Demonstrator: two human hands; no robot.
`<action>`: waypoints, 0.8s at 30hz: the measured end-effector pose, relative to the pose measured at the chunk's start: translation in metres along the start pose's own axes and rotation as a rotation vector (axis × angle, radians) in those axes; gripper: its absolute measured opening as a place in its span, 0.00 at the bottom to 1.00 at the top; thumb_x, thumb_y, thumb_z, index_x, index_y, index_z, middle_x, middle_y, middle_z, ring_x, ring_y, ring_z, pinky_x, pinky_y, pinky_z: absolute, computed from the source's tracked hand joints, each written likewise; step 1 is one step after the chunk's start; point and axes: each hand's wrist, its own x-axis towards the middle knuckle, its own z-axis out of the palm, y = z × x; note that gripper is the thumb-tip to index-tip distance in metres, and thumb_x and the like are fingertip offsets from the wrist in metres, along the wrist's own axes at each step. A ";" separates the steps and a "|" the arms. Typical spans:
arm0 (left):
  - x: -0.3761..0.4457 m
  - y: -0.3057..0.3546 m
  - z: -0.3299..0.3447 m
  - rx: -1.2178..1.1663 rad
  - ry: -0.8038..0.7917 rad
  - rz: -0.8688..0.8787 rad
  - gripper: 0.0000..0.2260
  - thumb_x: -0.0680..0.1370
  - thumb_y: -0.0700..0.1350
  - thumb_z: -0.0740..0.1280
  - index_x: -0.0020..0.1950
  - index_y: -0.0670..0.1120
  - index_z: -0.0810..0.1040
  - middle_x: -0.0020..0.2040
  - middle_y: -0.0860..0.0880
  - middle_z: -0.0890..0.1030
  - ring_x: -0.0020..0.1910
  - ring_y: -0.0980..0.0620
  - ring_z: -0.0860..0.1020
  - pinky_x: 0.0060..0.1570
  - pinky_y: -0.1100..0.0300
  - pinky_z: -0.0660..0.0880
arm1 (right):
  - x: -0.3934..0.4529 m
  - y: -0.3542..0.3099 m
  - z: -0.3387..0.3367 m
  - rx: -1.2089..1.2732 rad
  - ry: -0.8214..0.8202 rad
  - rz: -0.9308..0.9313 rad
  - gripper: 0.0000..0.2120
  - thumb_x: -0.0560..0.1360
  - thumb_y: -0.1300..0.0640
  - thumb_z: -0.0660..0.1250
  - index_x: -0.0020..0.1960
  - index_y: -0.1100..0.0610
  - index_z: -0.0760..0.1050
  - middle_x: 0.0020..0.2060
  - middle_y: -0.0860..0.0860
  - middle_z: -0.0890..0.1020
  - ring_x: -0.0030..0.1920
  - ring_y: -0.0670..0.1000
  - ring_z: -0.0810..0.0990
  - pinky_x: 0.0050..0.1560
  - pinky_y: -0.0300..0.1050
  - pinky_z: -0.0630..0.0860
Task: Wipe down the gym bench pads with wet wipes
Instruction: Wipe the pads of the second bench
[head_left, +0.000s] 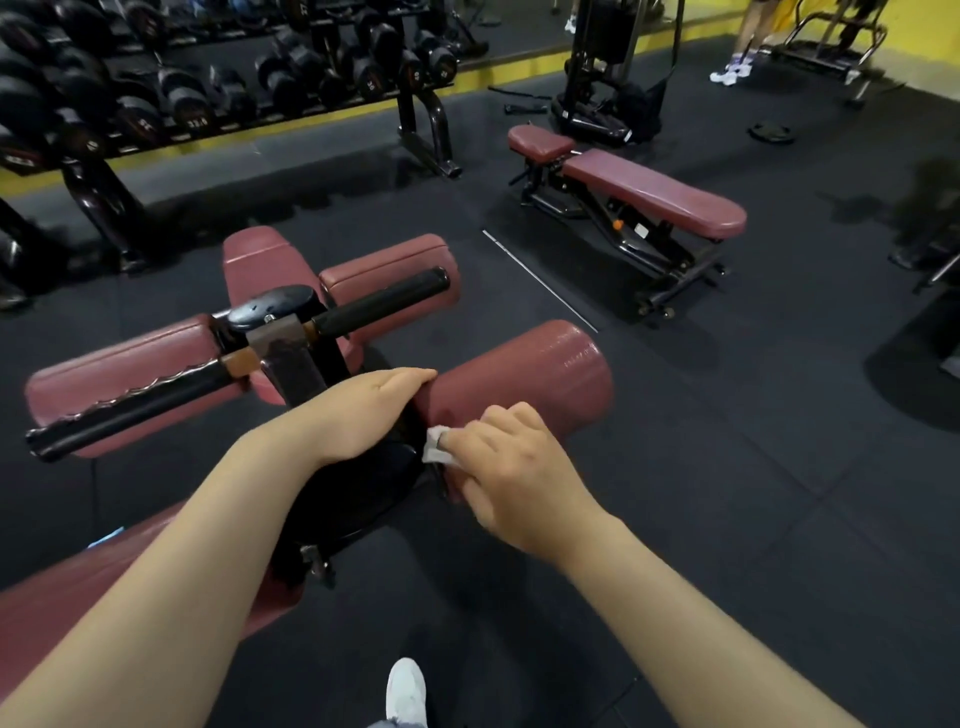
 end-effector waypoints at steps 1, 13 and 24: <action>0.001 0.000 -0.003 -0.002 -0.008 -0.015 0.19 0.85 0.50 0.50 0.73 0.53 0.72 0.74 0.56 0.70 0.73 0.57 0.65 0.75 0.58 0.57 | 0.000 0.009 -0.005 -0.011 -0.017 -0.004 0.17 0.68 0.64 0.63 0.52 0.55 0.82 0.40 0.48 0.83 0.37 0.56 0.74 0.40 0.50 0.66; -0.001 -0.006 0.000 0.085 0.004 -0.028 0.20 0.85 0.52 0.49 0.75 0.54 0.70 0.76 0.56 0.68 0.75 0.56 0.63 0.75 0.57 0.56 | -0.005 0.005 0.000 0.046 -0.006 -0.068 0.14 0.69 0.64 0.63 0.52 0.56 0.81 0.42 0.48 0.82 0.37 0.56 0.74 0.39 0.50 0.67; -0.002 -0.008 0.006 0.092 0.032 0.018 0.20 0.85 0.51 0.51 0.76 0.53 0.68 0.76 0.57 0.67 0.75 0.58 0.63 0.73 0.64 0.55 | -0.007 0.000 0.004 0.048 0.066 -0.017 0.14 0.68 0.64 0.66 0.52 0.53 0.79 0.43 0.46 0.80 0.38 0.56 0.74 0.41 0.50 0.64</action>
